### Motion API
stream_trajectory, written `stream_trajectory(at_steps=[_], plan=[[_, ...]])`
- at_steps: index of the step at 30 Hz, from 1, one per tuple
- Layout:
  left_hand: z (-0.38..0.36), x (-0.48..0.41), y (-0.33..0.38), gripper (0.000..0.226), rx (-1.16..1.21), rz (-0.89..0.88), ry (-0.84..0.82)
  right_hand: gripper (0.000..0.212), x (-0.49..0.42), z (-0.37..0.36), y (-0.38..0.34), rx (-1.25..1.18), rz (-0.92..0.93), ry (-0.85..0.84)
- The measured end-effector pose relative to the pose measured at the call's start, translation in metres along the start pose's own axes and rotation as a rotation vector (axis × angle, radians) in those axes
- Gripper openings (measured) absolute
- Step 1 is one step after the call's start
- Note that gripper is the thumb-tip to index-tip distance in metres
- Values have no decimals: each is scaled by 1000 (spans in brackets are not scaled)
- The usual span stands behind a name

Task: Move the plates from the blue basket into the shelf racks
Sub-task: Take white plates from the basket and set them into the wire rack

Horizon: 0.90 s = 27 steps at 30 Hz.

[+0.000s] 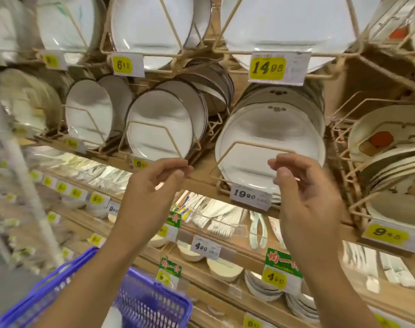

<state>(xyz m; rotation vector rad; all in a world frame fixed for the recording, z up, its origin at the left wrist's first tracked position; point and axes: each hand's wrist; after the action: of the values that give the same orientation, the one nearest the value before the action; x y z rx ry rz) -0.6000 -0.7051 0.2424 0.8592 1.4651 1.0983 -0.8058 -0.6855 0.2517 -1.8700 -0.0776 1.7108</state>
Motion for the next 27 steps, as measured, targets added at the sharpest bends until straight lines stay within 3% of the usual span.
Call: stream_trajectory(at_steps=[6,8,13,22,27], plan=[[74,56,-46,26,-32,263,65,17,84,-54,7,-138,-331,-254],[103,70,-65,27,-38,353,116,26,121,-73,10,-160,-465,-352],[185,97,-105,24,-15,518,215,32,204,-116,22,-121,-676,-528],[337,145,-146,26,-104,771,290,27,352,-207,-1,-90,-1090,-573],[384,158,-169,22,-102,883,275,22,377,-247,-20,19,-1120,-634]])
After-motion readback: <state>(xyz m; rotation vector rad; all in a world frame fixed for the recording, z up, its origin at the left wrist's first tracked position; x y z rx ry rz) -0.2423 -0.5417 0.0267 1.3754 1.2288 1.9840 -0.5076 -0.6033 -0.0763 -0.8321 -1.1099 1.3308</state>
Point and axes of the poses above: each hand's wrist, its own x-axis away from the middle knuckle, its own z-axis out of the back of the hand, y = z × x, and after that the axes turned 12 degrees about z, right-handed
